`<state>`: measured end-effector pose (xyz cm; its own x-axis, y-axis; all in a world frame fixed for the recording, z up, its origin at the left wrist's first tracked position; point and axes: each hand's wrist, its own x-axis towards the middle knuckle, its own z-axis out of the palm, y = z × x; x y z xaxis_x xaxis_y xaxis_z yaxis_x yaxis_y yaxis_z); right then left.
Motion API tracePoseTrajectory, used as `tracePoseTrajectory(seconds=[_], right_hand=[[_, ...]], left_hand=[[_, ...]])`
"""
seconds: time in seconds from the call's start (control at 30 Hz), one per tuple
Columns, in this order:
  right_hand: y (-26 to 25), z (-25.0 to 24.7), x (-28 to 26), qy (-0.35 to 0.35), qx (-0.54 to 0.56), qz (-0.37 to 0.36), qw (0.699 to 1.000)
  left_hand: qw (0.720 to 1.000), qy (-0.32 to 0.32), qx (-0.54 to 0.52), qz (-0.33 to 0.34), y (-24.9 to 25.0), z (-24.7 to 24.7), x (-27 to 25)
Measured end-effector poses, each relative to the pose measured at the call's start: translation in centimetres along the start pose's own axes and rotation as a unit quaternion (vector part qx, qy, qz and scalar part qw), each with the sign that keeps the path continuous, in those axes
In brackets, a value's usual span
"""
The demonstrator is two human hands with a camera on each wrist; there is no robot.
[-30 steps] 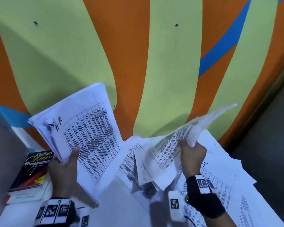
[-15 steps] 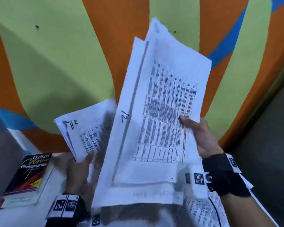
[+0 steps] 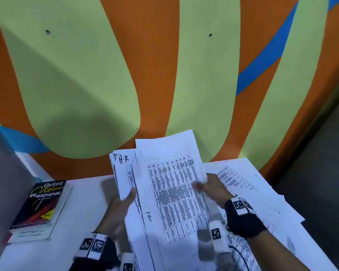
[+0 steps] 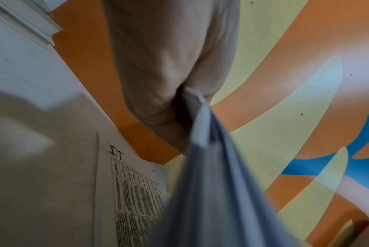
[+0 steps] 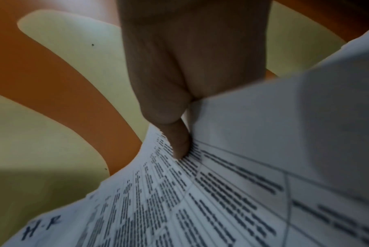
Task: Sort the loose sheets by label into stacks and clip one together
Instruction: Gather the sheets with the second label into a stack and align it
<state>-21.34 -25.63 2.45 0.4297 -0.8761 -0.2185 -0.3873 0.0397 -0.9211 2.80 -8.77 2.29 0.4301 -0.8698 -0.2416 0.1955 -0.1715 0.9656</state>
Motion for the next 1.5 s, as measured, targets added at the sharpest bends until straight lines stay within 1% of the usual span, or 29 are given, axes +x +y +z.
tracePoseTrajectory(seconds=[0.07, 0.13, 0.2, 0.27, 0.3, 0.37, 0.43, 0.47, 0.5, 0.57, 0.63, 0.7, 0.73, 0.8, 0.9, 0.93, 1.0, 1.1, 1.2, 1.27, 1.37, 1.43, 1.5], right_hand=[[0.2, 0.5, 0.0, -0.027, 0.004, 0.030, 0.999], [0.3, 1.1, 0.0, -0.059, 0.065, 0.066, 0.994], [0.4, 1.6, 0.0, -0.065, 0.106, 0.091, 0.988], [0.8, 2.1, 0.3, -0.048, 0.131, 0.099, 0.985], [0.7, 2.3, 0.3, -0.025, 0.133, 0.095, 0.986], [-0.2, 2.7, 0.1, 0.039, 0.135, 0.059, 0.988], [-2.3, 2.9, -0.3, 0.112, 0.130, -0.004, 0.985], [-3.8, 2.8, -0.7, 0.138, 0.124, -0.050, 0.981], [-5.4, 2.5, -1.2, 0.151, 0.113, -0.105, 0.976], [-8.8, 1.8, -2.7, 0.150, 0.096, -0.204, 0.963], [-11.6, 0.6, -4.0, 0.124, 0.087, -0.254, 0.955], [-13.1, -0.1, -4.7, 0.121, 0.068, -0.275, 0.951], [-12.9, -0.3, -4.5, 0.100, 0.082, -0.276, 0.953], [-11.8, -0.2, -4.2, 0.081, 0.104, -0.272, 0.953], [-9.5, 0.2, -4.0, 0.054, 0.136, -0.244, 0.959], [-8.9, 0.3, -4.1, 0.047, 0.139, -0.235, 0.961], [-8.0, 0.5, -3.7, 0.069, 0.142, -0.220, 0.963], [-8.0, 1.0, -3.2, 0.074, 0.121, -0.228, 0.963], [-8.9, 1.2, -3.2, 0.077, 0.091, -0.256, 0.959], [-9.6, 0.9, -3.4, 0.094, 0.080, -0.287, 0.950], [-10.0, 0.0, -3.6, 0.136, 0.085, -0.321, 0.933], [-9.9, -0.3, -3.3, 0.141, 0.064, -0.356, 0.921], [-9.7, -0.3, -3.2, 0.134, 0.021, -0.374, 0.918]], left_hand=[[1.000, -0.006, 0.010, -0.010, 0.1, 0.3, -0.1], [0.999, -0.027, 0.005, -0.023, 0.5, 0.9, -0.5], [0.999, -0.036, 0.010, -0.028, 0.8, 1.6, -0.7], [0.999, -0.026, 0.032, -0.009, 0.9, 1.9, -0.9], [0.999, -0.022, 0.034, 0.006, 0.9, 1.9, -0.9], [0.998, -0.035, 0.030, 0.046, 0.8, 1.6, -0.8], [0.992, -0.046, 0.040, 0.107, 1.6, 1.7, -1.0], [0.987, -0.041, 0.061, 0.142, 2.5, 1.9, -1.2], [0.980, -0.018, 0.081, 0.179, 3.5, 2.2, -1.4], [0.965, 0.051, 0.098, 0.240, 6.0, 2.4, -1.6], [0.955, 0.085, 0.086, 0.269, 7.9, 1.9, -1.5], [0.955, 0.085, 0.072, 0.273, 8.7, 1.5, -1.4], [0.958, 0.074, 0.075, 0.268, 8.7, 1.6, -1.4], [0.961, 0.054, 0.090, 0.255, 8.2, 1.8, -1.5], [0.956, 0.026, 0.084, 0.280, 7.2, 2.1, -1.7], [0.954, 0.031, 0.081, 0.287, 6.8, 2.0, -1.6], [0.953, 0.050, 0.074, 0.291, 6.6, 2.0, -1.3], [0.954, 0.068, 0.059, 0.285, 6.9, 2.4, -1.0], [0.949, 0.100, 0.045, 0.295, 7.0, 2.4, -0.6], [0.949, 0.110, 0.036, 0.293, 7.2, 2.1, -0.3], [0.956, 0.085, 0.051, 0.278, 7.2, 2.0, -0.3], [0.959, 0.076, 0.066, 0.264, 6.8, 2.1, -0.4], [0.961, 0.072, 0.062, 0.259, 6.4, 2.3, -0.6]])
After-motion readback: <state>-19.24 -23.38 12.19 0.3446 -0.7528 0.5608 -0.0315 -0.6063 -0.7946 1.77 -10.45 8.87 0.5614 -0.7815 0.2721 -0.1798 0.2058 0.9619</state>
